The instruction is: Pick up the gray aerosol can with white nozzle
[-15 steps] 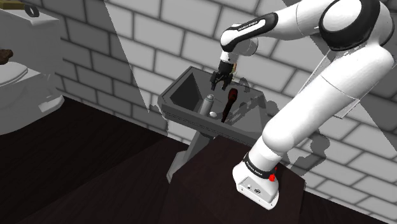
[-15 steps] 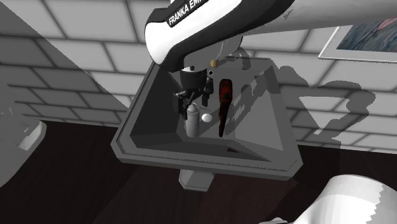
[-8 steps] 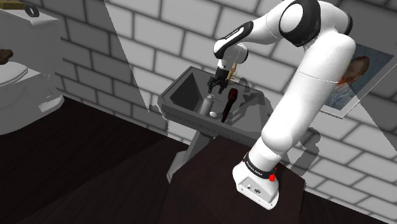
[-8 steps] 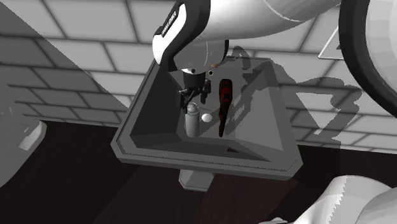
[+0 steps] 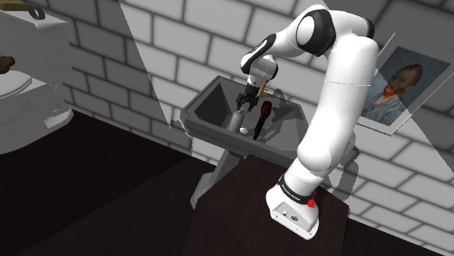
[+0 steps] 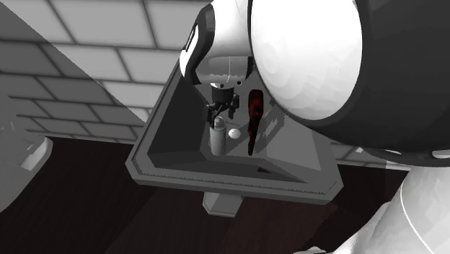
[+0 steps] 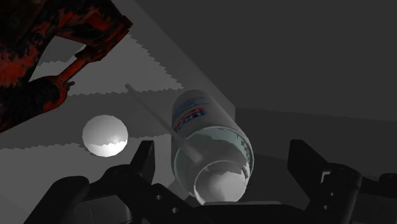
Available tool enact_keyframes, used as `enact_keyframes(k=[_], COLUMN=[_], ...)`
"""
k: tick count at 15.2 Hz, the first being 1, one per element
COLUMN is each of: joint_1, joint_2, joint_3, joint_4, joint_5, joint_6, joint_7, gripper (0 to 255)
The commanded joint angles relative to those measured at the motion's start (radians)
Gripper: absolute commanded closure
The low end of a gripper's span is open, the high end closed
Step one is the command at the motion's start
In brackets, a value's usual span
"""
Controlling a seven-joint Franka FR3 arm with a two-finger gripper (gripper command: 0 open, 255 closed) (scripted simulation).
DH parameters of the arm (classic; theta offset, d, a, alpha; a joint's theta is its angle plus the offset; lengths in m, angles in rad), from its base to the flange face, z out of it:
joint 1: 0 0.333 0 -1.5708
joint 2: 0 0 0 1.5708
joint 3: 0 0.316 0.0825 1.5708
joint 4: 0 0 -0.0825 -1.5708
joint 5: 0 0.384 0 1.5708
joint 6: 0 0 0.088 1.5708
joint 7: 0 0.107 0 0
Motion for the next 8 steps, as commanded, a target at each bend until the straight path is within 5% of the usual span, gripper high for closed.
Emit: enact_keyframes(k=[1,5,6,8], joint_1=[-0.004,-0.01,-0.011,-0.012], joint_2=[0.021,0.048,0.049,0.049], joint_3=[0.007,0.016,0.016,0.015], joint_4=[-0.003,-0.005,-0.004,-0.003], joint_5=[0.015,0.034,0.034,0.034], joint_6=[0.021,0.046,0.046,0.045], joint_7=[-0.011,-0.025,-0.027,-0.027], gripper=[0,0,255,255])
